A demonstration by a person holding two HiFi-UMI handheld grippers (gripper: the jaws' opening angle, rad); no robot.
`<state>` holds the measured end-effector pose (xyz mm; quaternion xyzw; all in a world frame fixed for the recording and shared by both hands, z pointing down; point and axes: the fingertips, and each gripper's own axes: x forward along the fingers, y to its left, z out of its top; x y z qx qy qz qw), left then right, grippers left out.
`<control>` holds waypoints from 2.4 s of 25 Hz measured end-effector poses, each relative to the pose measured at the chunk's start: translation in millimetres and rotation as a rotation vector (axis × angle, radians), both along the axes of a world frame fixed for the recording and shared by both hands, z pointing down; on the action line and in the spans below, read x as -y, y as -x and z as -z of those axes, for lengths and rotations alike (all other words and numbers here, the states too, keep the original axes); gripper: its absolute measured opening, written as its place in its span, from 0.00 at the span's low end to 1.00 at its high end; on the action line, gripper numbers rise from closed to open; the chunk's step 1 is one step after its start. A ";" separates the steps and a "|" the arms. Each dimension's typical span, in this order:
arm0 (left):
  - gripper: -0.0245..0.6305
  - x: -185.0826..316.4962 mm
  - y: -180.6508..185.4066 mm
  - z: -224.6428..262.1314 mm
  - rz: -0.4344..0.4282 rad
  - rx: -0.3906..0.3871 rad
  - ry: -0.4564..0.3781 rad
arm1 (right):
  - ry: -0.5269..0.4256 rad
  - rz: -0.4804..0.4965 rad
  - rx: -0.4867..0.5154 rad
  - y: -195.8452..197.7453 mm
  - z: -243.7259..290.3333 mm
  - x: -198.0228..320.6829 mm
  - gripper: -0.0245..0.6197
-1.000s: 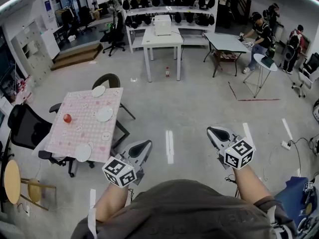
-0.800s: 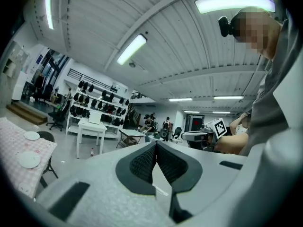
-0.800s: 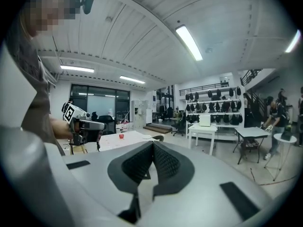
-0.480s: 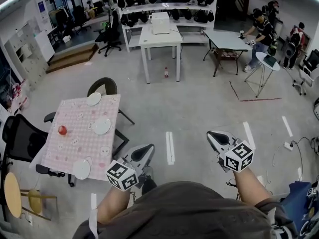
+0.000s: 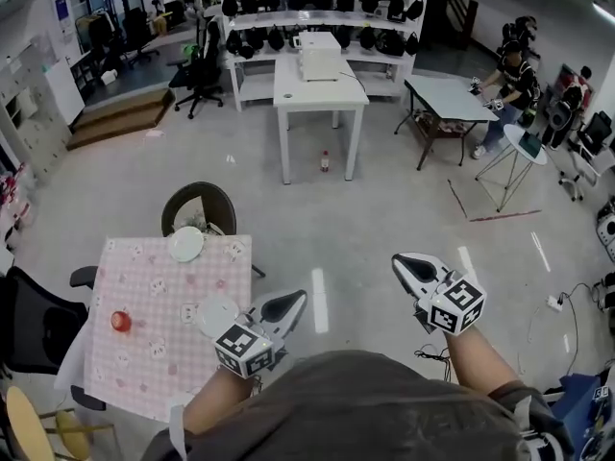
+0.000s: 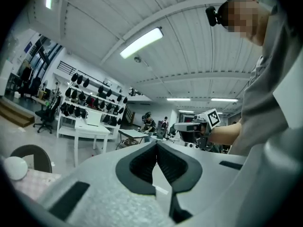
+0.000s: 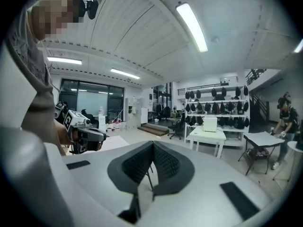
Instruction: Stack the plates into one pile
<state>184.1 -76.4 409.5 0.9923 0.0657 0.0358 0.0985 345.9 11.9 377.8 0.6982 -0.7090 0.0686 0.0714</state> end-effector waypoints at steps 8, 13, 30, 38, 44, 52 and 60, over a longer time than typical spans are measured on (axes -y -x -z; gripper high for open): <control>0.04 109.4 -22.8 -15.8 0.044 0.010 0.047 | 0.062 0.049 -0.015 -29.6 -7.6 117.6 0.03; 0.04 134.9 -37.1 -8.5 0.093 0.030 0.063 | 0.068 0.085 0.019 -50.7 -0.4 146.7 0.03; 0.05 104.8 -156.6 -1.1 0.323 0.022 0.126 | 0.006 0.250 0.001 -179.4 -7.5 116.8 0.03; 0.05 130.7 -135.3 6.9 0.330 0.029 0.092 | 0.000 0.276 0.007 -150.8 -5.9 145.1 0.03; 0.32 173.0 -98.1 -6.7 0.377 0.094 0.133 | 0.023 0.322 0.010 -116.4 -9.7 185.2 0.03; 0.35 270.0 13.9 -45.8 0.638 0.163 0.215 | 0.055 0.448 -0.011 -48.5 -20.4 262.3 0.03; 0.35 371.5 119.1 -130.9 0.855 0.249 0.406 | 0.115 0.544 -0.024 14.9 -55.6 339.4 0.03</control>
